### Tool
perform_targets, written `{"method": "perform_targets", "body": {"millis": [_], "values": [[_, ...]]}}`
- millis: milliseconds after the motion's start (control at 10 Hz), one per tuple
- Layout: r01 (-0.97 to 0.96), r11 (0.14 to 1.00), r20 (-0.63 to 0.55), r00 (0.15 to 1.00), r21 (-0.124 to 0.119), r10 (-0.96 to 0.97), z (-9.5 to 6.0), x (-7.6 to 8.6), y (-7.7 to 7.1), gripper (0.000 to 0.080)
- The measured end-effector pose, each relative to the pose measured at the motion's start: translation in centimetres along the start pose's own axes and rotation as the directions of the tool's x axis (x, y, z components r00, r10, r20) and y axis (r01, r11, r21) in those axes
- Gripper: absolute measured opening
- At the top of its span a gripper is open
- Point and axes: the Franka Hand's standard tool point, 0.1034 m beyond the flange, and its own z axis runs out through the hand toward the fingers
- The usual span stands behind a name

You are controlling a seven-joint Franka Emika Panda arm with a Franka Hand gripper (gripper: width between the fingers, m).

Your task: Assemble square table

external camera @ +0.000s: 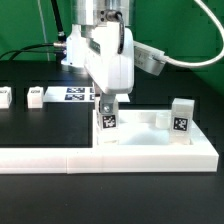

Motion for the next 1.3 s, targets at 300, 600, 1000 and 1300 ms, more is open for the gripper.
{"method": "perform_targets", "body": {"millis": [300,600,1000,1300], "values": [[0.210,0.978,-0.001,0.978,0.004,-0.210,0.06,-1.06,-0.17,0.0620],[0.534,0.845,-0.017,0.845,0.019,-0.534,0.06,-1.06,-0.43,0.0648],[0.793,0.609,-0.030,0.609,0.013,-0.792,0.14,-1.19,-0.39,0.0649],[0.916,0.401,-0.033,0.401,0.005,-0.916,0.06,-0.83,-0.35,0.0649]]}}
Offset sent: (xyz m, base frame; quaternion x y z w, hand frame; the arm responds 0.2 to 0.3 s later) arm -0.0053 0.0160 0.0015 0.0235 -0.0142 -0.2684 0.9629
